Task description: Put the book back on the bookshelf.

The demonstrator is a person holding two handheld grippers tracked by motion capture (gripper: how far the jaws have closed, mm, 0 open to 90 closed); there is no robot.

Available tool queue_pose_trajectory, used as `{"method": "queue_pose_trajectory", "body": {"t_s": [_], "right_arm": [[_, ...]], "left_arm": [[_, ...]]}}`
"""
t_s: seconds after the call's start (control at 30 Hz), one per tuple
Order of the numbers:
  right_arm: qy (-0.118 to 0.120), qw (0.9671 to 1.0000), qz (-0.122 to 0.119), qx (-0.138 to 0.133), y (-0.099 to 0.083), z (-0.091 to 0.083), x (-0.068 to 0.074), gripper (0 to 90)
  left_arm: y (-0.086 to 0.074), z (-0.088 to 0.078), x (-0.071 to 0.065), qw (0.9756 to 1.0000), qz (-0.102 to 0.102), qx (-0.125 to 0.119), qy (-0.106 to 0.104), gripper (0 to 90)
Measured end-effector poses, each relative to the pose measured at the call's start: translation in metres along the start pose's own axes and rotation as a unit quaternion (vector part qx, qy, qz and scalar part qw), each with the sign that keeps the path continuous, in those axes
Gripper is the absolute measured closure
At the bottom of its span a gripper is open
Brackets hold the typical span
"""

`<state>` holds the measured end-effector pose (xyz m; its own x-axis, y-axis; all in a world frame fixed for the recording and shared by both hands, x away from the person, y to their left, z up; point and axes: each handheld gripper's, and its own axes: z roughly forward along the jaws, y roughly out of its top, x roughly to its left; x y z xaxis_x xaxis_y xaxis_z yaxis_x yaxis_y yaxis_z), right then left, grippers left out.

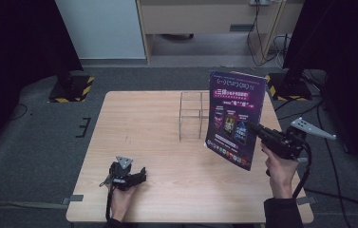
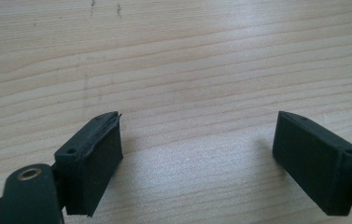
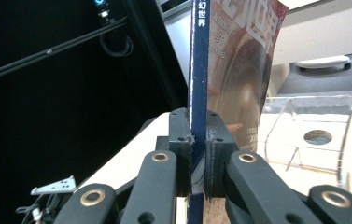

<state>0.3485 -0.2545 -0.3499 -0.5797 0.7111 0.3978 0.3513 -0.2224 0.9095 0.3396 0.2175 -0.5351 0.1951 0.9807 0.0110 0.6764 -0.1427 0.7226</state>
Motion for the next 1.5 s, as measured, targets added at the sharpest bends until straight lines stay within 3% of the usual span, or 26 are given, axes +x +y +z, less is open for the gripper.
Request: {"method": "queue_pose_trajectory", "body": {"t_s": [0.63, 1.1, 1.5], "right_arm": [[-0.063, 0.9976, -0.005, -0.029, 0.015, -0.01, -0.027, 84.6], [-0.1, 0.9944, -0.021, -0.027, 0.016, 0.005, -0.042, 84.5], [-0.119, 0.992, -0.017, -0.039, 0.007, 0.03, -0.06, 84.6]], "left_arm": [[0.0, 0.0, -0.001, 1.0, 0.0, 0.0, 0.0, 13.9], [0.0, 0.0, -0.001, 1.0, -0.001, 0.0, 0.0, 13.9], [0.0, 0.0, -0.001, 1.0, -0.001, 0.0, 0.0, 13.8]]}}
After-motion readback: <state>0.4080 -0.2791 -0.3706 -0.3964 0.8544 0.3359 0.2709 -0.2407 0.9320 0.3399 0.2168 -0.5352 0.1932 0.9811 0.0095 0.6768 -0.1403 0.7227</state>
